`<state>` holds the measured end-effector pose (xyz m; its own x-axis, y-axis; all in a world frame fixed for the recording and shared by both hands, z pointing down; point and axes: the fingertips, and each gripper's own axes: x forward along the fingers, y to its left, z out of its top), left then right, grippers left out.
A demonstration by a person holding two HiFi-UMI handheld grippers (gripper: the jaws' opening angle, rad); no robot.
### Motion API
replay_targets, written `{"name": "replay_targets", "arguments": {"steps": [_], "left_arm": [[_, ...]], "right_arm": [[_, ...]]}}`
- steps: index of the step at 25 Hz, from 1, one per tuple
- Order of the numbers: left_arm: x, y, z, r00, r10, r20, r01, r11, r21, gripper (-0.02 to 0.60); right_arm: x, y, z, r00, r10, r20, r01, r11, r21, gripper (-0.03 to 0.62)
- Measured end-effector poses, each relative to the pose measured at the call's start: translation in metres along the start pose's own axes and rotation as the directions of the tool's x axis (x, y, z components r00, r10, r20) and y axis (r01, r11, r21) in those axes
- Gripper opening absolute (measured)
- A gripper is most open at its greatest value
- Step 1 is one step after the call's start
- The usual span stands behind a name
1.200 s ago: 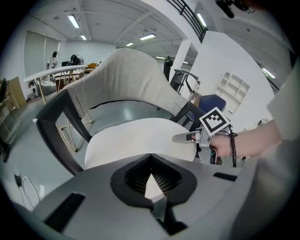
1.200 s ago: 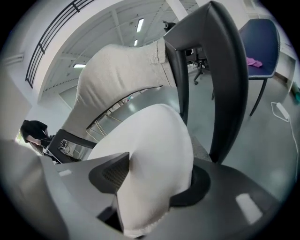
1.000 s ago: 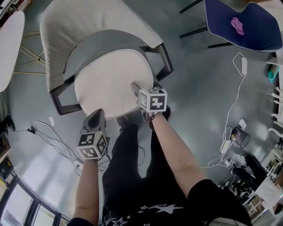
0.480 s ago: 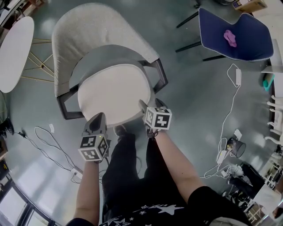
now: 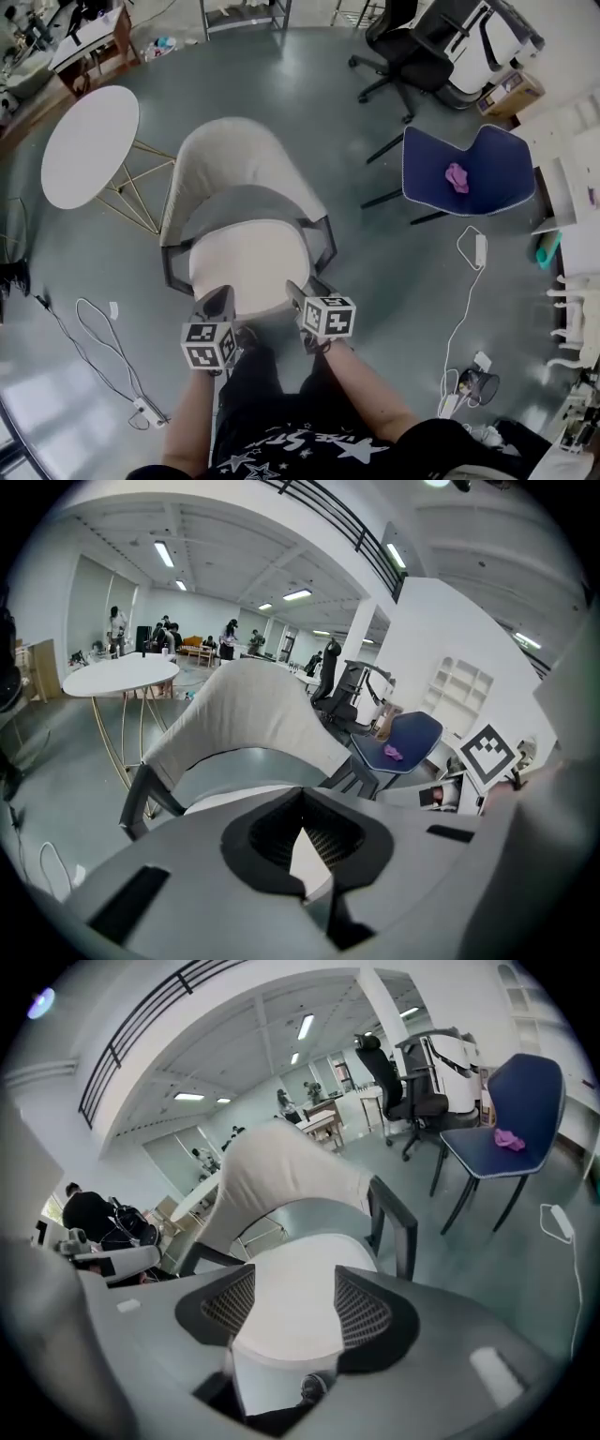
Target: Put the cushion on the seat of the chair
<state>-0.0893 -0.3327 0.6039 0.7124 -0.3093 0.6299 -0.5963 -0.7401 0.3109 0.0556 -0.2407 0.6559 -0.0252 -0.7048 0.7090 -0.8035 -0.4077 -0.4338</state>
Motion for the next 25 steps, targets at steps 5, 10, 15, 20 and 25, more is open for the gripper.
{"name": "replay_targets", "arguments": {"steps": [5, 10, 15, 20, 25], "left_arm": [[-0.032, -0.027, 0.015, 0.998, 0.020, 0.065, -0.019, 1.000, -0.014, 0.008], [-0.062, -0.052, 0.016, 0.988, 0.087, 0.126, -0.078, 0.994, -0.081, 0.008], [-0.075, -0.065, 0.022, 0.967, 0.159, 0.199, -0.137, 0.983, -0.123, 0.008], [-0.081, -0.099, 0.028, 0.946, 0.201, 0.256, -0.173, 0.977, -0.127, 0.008], [-0.094, -0.133, 0.019, 0.924, 0.260, 0.281, -0.226, 0.963, -0.148, 0.008]], "right_arm": [[-0.037, 0.026, 0.038, 0.992, 0.115, 0.059, -0.110, 0.991, -0.076, 0.120], [-0.066, 0.045, 0.064, 0.972, 0.225, 0.062, -0.210, 0.961, -0.181, 0.021], [-0.091, 0.073, 0.080, 0.932, 0.360, 0.046, -0.319, 0.871, -0.373, 0.012], [-0.109, 0.054, 0.077, 0.906, 0.423, 0.012, -0.380, 0.826, -0.417, 0.009], [-0.135, 0.025, 0.067, 0.889, 0.458, -0.022, -0.424, 0.802, -0.422, 0.009]]}}
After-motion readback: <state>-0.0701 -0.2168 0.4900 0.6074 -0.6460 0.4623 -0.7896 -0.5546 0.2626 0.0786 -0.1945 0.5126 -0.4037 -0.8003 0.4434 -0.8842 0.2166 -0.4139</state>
